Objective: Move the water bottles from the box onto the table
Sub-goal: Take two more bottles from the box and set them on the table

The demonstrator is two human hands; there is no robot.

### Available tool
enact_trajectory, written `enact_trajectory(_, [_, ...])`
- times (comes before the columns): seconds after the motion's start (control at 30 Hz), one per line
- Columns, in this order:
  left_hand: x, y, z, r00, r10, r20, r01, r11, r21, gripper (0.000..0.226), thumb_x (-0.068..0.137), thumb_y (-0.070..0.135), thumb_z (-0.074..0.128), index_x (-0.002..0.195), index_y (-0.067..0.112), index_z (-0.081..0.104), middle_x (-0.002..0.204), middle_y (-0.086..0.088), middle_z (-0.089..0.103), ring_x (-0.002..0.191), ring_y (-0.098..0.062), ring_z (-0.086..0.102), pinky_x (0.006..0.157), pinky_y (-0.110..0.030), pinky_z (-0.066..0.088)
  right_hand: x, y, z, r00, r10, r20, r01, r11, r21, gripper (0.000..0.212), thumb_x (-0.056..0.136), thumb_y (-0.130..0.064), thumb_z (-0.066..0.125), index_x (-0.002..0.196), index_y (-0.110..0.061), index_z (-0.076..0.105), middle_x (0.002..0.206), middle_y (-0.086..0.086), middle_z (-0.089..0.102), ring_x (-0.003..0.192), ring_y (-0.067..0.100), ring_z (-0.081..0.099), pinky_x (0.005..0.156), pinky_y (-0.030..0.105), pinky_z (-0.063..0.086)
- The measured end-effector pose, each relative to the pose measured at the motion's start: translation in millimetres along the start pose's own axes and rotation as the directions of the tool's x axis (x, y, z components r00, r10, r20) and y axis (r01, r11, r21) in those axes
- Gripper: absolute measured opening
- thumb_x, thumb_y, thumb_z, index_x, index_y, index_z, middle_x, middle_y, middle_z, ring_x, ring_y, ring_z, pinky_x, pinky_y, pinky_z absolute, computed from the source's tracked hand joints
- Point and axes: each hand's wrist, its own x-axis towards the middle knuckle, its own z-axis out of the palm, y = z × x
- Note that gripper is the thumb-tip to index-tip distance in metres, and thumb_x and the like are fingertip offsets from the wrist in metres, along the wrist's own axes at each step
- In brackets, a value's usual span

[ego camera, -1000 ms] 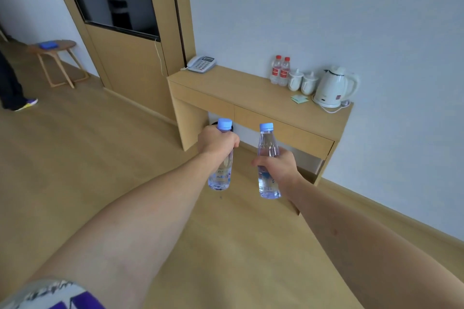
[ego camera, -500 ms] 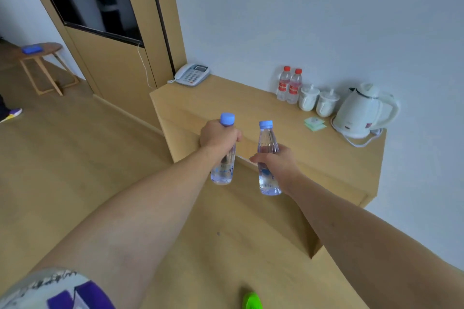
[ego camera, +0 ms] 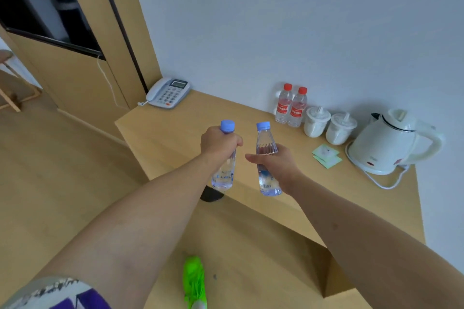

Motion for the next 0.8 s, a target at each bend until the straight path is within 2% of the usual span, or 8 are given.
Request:
enact_trajectory(0.3, [188.0, 31.9, 11.6, 0.981, 0.047, 0.187, -0.054, 0.998, 0.031, 0.021, 0.07, 0.026, 0.081, 0.073, 0.009, 0.069, 0.064, 0.0, 0.063, 0.06, -0.019, 0.06, 0.06, -0.027, 0.049, 135.7, -36.8, 43.8, 0.982, 0.039, -0.186, -0.026, 0.997, 0.077, 0.05, 0.06, -0.031, 0.096, 0.094, -0.014, 0.063, 0.073, -0.003, 0.065, 0.062, 0.013, 0.063, 0.066, 0.032, 0.053])
enact_trajectory(0.4, [235.4, 45.1, 23.1, 0.96, 0.05, 0.277, -0.059, 0.998, 0.024, 0.036, 0.071, 0.045, 0.081, 0.07, 0.014, 0.064, 0.064, 0.001, 0.064, 0.06, -0.02, 0.062, 0.067, -0.032, 0.055, 167.4, -48.3, 49.9, 0.968, 0.064, -0.244, -0.029, 0.989, 0.142, 0.051, 0.063, -0.036, 0.093, 0.096, -0.015, 0.061, 0.074, -0.001, 0.064, 0.061, 0.013, 0.063, 0.066, 0.033, 0.053])
enact_trajectory(0.53, [278.1, 54.7, 47.0, 0.919, 0.014, 0.393, -0.016, 1.0, 0.002, 0.055, 0.069, 0.063, 0.073, 0.081, 0.01, 0.07, 0.076, -0.003, 0.071, 0.065, -0.023, 0.065, 0.082, -0.04, 0.061, 200.7, -54.4, 47.4, 0.95, 0.09, -0.298, -0.031, 0.98, 0.197, 0.047, 0.072, -0.035, 0.089, 0.103, -0.014, 0.06, 0.074, 0.001, 0.061, 0.06, 0.014, 0.06, 0.066, 0.033, 0.053])
enact_trajectory(0.7, [316.5, 54.2, 83.7, 0.881, 0.007, 0.472, -0.063, 0.992, 0.105, 0.05, 0.079, 0.065, 0.068, 0.075, 0.015, 0.065, 0.064, 0.003, 0.063, 0.059, -0.018, 0.057, 0.066, -0.029, 0.049, 250.8, -60.2, 32.2, 0.947, 0.101, -0.303, -0.051, 0.984, 0.169, 0.041, 0.081, -0.027, 0.081, 0.11, -0.009, 0.059, 0.072, 0.003, 0.059, 0.062, 0.017, 0.058, 0.067, 0.034, 0.052])
enact_trajectory(0.8, [341.0, 55.5, 101.4, 0.873, -0.024, 0.486, -0.049, 0.99, 0.136, 0.049, 0.082, 0.065, 0.066, 0.081, 0.016, 0.064, 0.076, 0.003, 0.066, 0.071, -0.017, 0.062, 0.067, -0.029, 0.047, 279.0, -58.5, 20.6, 0.941, 0.097, -0.324, -0.076, 0.994, 0.077, 0.038, 0.08, -0.03, 0.081, 0.107, -0.013, 0.061, 0.089, 0.008, 0.069, 0.08, 0.023, 0.069, 0.078, 0.039, 0.058])
